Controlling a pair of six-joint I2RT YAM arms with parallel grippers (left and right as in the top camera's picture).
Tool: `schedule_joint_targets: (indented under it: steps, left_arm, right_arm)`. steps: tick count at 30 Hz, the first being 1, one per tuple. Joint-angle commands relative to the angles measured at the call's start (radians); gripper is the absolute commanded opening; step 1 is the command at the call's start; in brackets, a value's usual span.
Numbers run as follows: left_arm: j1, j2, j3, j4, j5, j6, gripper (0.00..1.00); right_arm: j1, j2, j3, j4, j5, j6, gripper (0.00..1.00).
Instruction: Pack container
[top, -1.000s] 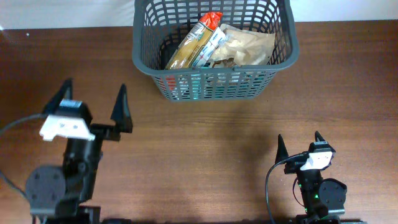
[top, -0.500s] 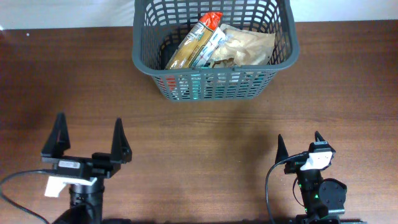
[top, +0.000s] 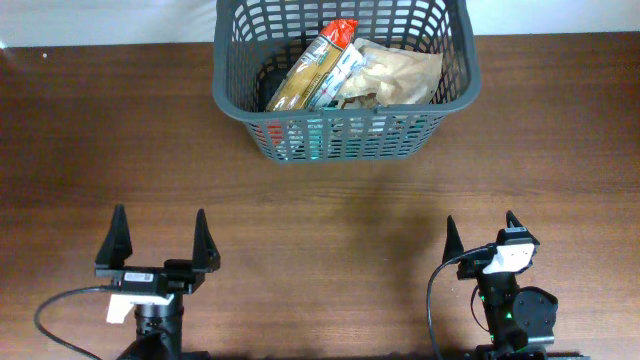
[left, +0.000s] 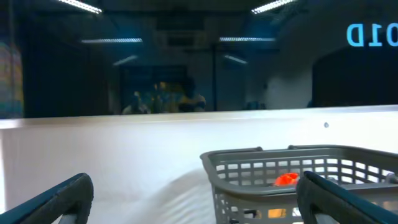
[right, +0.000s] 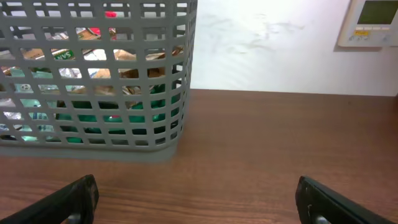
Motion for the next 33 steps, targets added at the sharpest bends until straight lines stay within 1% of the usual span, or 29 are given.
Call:
schedule_joint_targets:
  steps: [1, 17, 24, 31, 33]
  left_arm:
    - [0.011, -0.029, -0.030, 0.001, 0.007, 0.002, 0.99]
    - [0.011, -0.029, -0.162, -0.026, 0.026, 0.001, 0.99]
    - [0.011, -0.030, -0.167, -0.158, 0.026, 0.002, 0.99]
    - [0.011, -0.030, -0.167, -0.367, 0.026, 0.002, 0.99]
    - [0.011, -0.030, -0.171, -0.401, 0.026, 0.002, 0.99]
  right_arm:
    - [0.008, -0.011, -0.005, -0.007, 0.009, 0.002, 0.99]
    - [0.008, -0.011, -0.005, -0.007, 0.009, 0.002, 0.99]
    - [0.008, -0.011, -0.005, -0.007, 0.009, 0.002, 0.99]
    - [0.008, -0.011, -0.005, -0.007, 0.009, 0.002, 0.99]
    - [0.008, -0.011, -0.005, -0.007, 0.009, 0.002, 0.99]
